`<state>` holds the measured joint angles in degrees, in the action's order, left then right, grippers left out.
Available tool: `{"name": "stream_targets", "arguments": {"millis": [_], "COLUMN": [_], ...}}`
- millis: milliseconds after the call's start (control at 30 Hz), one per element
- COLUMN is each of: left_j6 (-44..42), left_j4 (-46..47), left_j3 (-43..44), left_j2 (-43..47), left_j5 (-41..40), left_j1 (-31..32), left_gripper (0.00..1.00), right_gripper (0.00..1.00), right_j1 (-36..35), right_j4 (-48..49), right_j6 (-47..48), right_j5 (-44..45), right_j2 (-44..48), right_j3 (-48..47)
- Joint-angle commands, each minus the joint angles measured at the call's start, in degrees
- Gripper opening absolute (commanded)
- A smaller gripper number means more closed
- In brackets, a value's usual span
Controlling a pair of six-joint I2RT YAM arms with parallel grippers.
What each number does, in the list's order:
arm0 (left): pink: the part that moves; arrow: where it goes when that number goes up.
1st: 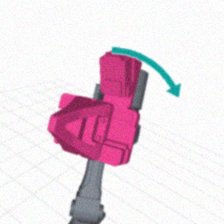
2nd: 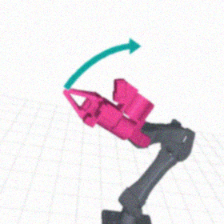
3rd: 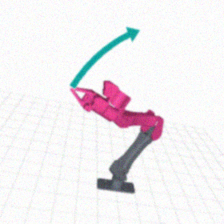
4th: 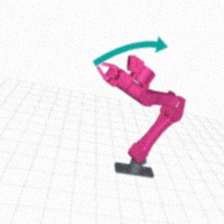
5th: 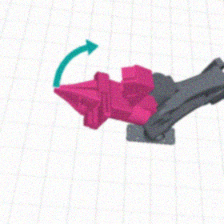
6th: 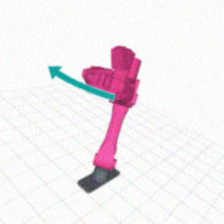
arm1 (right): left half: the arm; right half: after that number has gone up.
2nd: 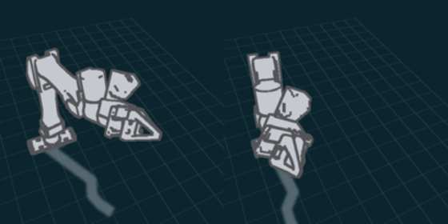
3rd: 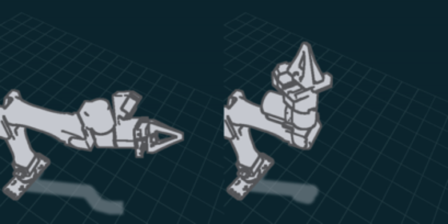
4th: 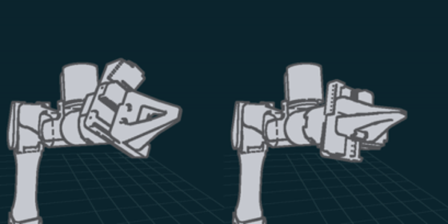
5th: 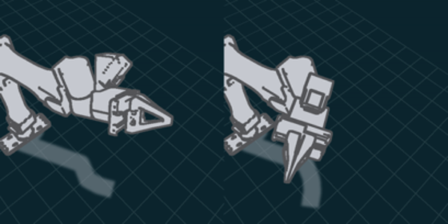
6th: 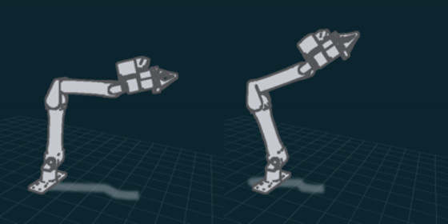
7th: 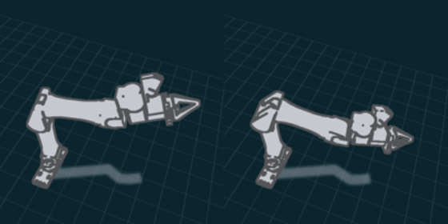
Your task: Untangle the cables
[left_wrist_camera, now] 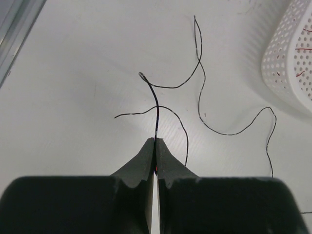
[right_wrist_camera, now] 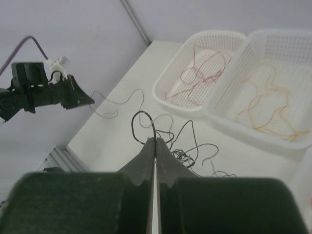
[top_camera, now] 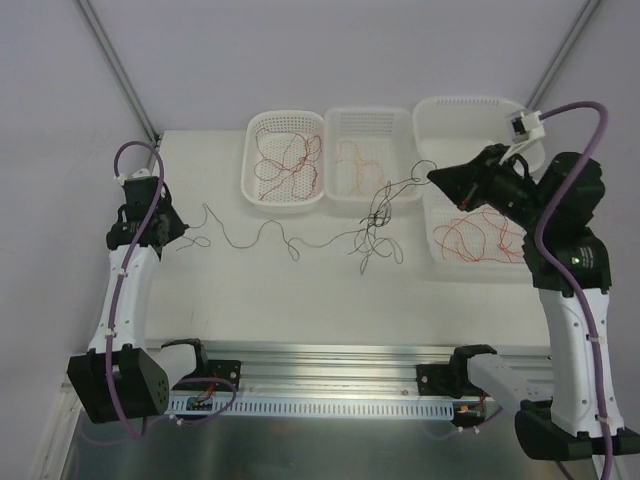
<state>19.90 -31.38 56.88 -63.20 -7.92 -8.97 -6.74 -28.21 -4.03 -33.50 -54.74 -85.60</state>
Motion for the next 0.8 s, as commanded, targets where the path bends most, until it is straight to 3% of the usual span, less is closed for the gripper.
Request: {"name": "stream_targets", "arguments": {"millis": [0,100,200,333,367,467,500,567,633,767], "left_j6": [-2.1,-2.7,-2.5,-2.1,-2.1,-0.3,0.0,0.8,1.2,1.6], "left_j4": [-0.9,-0.8,-0.7,-0.5,-0.4,-0.2,0.0,0.3,0.5,1.6], "left_j3": [-0.2,-1.6,-3.7,-5.5,-5.8,-6.3,-6.3,-5.8,-4.6,-1.8], "left_j2": [1.7,1.5,1.9,1.9,2.1,2.9,3.2,3.5,3.8,2.2], "left_j5": [5.6,6.4,14.1,19.9,19.9,21.9,22.8,23.2,23.7,24.6], "left_j1": [0.2,0.1,0.4,7.1,11.8,18.1,19.3,21.4,24.6,30.0], "left_gripper": [0.00,0.03,0.21,0.40,0.51,0.64,0.72,0.77,0.84,0.88], "right_gripper": [0.01,0.01,0.01,0.01,0.01,0.02,0.06,0.34,0.50,0.57], "right_j1": [-4.1,-9.5,-15.2,-16.5,-16.5,-15.1,-14.9,-15.1,-16.1,-18.1], "right_j4": [-0.3,-4.1,-5.8,-5.5,-5.8,-9.1,-10.0,-11.7,-12.0,-12.0], "right_j6": [-1.1,1.4,2.7,1.1,1.0,0.8,0.8,1.0,2.1,3.8], "right_j5": [-4.1,-3.1,2.0,12.4,15.0,19.2,20.0,24.2,27.3,28.0], "right_j2": [-2.6,-5.3,-8.0,-9.9,-10.3,-12.9,-14.6,-15.0,-13.3,-10.7], "right_j3": [4.6,8.1,13.5,22.2,23.5,25.4,25.7,26.9,27.5,26.1]}}
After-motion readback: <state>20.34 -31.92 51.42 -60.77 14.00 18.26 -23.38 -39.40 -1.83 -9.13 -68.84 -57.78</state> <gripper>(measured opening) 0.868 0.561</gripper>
